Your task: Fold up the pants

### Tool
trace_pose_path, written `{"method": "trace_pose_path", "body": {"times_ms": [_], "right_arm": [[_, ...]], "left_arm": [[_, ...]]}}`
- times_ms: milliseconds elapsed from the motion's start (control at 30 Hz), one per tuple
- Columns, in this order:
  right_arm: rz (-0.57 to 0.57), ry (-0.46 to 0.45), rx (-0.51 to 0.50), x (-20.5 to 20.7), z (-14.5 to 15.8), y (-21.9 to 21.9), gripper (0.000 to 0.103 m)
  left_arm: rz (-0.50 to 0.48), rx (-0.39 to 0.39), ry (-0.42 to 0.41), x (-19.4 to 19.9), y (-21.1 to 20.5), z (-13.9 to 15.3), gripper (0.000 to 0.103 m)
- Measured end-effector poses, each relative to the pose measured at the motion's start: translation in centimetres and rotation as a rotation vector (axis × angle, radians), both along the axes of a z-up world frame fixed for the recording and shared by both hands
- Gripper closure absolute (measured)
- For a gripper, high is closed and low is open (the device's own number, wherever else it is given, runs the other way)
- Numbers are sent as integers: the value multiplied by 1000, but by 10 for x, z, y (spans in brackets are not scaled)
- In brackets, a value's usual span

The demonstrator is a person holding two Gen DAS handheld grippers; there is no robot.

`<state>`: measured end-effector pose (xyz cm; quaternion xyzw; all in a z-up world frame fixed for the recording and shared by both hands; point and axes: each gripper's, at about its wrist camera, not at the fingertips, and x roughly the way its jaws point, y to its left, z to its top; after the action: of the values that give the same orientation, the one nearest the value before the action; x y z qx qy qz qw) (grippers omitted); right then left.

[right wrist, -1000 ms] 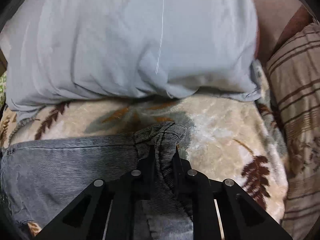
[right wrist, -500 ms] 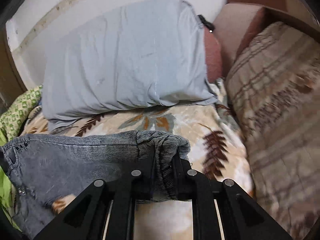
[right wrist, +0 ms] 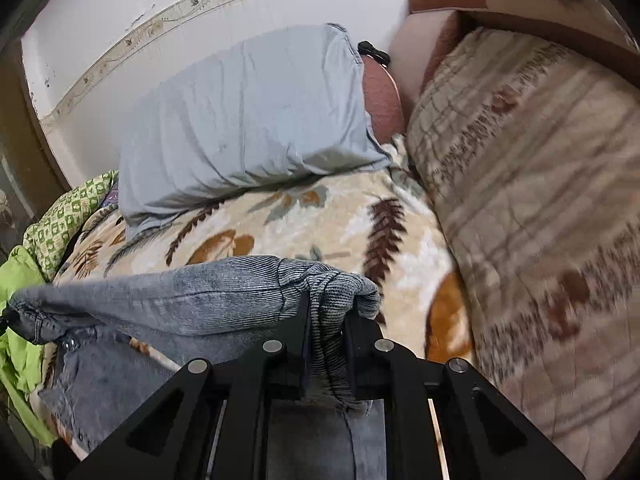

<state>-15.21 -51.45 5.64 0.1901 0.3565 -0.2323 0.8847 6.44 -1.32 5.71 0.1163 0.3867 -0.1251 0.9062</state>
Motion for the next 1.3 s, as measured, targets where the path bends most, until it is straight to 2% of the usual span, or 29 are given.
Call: {"method": "trace_pose_path", "body": {"times_ms": [433, 600, 733, 833, 967, 1000, 1033, 1067, 1100, 1133, 1167, 1200, 1300], "right_arm": [[-15, -1, 74, -78, -44, 49, 90], [-49, 23, 115, -97, -67, 48, 89], [-78, 96, 140, -102, -94, 45, 85], [-109, 107, 155, -108, -97, 45, 81], [-132, 100, 111, -123, -72, 56, 78], [-122, 91, 90, -126, -60, 64, 72], [-106, 79, 82, -127, -51, 71, 65], [-83, 63, 78, -126, -43, 79, 62], [-53, 45, 76, -122, -35, 88, 54], [-21, 29, 79, -116, -29, 97, 47], [17, 14, 89, -107, -25, 108, 44], [60, 1, 112, -94, -22, 119, 39], [200, -38, 247, -51, -28, 154, 37]], "left_arm": [[-21, -8, 124, -56, 25, -57, 86], [10, -7, 187, -55, 37, -80, 86], [40, 15, 264, -49, 38, -105, 84], [50, 24, 296, -49, 40, -112, 83], [43, -45, 378, -59, 60, -103, 80], [41, -76, 398, -63, 66, -99, 76], [34, -143, 430, -69, 76, -92, 74], [31, -190, 445, -72, 81, -88, 64], [26, -241, 456, -75, 85, -83, 51], [21, -293, 460, -76, 87, -76, 44], [24, -339, 464, -75, 87, -71, 34], [25, -372, 470, -72, 85, -69, 31], [34, -439, 518, -57, 72, -74, 31]]}}
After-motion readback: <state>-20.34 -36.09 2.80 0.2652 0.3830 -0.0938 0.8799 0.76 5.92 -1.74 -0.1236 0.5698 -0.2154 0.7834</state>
